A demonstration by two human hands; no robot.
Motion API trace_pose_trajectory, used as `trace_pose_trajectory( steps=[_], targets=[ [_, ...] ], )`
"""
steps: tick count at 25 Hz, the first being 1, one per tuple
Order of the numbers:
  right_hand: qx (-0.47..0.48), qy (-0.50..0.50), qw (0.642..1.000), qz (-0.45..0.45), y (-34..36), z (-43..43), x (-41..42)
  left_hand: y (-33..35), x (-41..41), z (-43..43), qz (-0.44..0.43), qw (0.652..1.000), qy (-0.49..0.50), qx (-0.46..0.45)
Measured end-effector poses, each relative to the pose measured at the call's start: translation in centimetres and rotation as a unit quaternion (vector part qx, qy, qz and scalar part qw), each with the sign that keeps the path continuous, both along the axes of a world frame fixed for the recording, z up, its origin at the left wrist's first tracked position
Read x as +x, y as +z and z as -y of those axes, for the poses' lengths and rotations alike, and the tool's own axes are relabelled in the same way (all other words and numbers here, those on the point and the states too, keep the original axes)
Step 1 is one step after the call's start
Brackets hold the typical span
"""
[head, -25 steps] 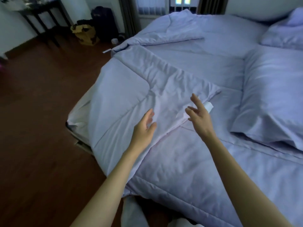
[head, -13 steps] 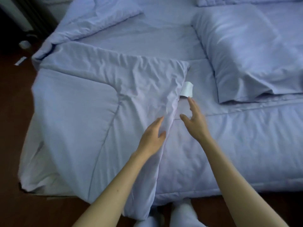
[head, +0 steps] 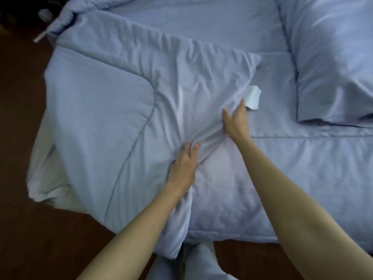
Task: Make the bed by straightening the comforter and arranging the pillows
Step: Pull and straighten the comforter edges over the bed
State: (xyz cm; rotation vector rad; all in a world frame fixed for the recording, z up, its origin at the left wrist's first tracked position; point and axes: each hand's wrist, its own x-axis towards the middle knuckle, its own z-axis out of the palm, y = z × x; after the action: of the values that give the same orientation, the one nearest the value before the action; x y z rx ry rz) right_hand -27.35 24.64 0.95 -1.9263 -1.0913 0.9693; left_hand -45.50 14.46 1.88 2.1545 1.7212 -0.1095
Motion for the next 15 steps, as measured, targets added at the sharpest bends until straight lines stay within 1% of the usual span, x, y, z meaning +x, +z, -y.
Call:
trace_pose_trajectory(
  steps=[2,3,6,7,8,10,11,12,13,14,15],
  targets=[
    [-0.008,-0.071,0.993,-0.096,0.1,-1.1,-0.4,1.0,-1.4,-0.2,0.033,0.999,0.009,0.01],
    [-0.005,-0.107,0.983,-0.149,0.3,-1.5,-0.5,1.4,-2.2,-0.2,0.042,0.999,0.016,0.017],
    [0.02,-0.214,0.924,-0.315,0.6,-2.7,-0.7,2.1,-5.1,0.1,0.068,0.997,0.041,0.012],
    [0.014,-0.227,0.909,-0.349,1.1,-2.9,-1.0,2.3,-6.2,0.4,0.075,0.996,0.047,0.004],
    [0.013,-0.227,0.901,-0.369,1.6,-3.0,-1.5,2.3,-7.4,0.7,0.081,0.995,0.054,0.0],
    [0.034,-0.192,0.911,-0.363,2.7,-3.0,-3.2,2.6,-10.1,1.8,0.102,0.991,0.083,-0.014],
    [0.044,-0.163,0.92,-0.352,3.4,-2.7,-4.4,2.8,-11.6,2.5,0.122,0.986,0.101,-0.046],
    [0.046,-0.128,0.93,-0.34,4.1,-2.4,-5.8,3.3,-12.8,3.1,0.154,0.976,0.115,-0.102],
    [0.044,-0.087,0.941,-0.324,5.0,-1.9,-7.4,3.7,-13.7,3.5,0.2,0.956,0.129,-0.17],
    [0.044,-0.046,0.95,-0.306,5.7,-1.3,-9.0,4.3,-14.5,3.5,0.26,0.929,0.14,-0.224],
    [0.047,-0.008,0.957,-0.286,6.3,-0.6,-10.5,4.6,-15.1,3.0,0.316,0.905,0.158,-0.238]
  ],
)
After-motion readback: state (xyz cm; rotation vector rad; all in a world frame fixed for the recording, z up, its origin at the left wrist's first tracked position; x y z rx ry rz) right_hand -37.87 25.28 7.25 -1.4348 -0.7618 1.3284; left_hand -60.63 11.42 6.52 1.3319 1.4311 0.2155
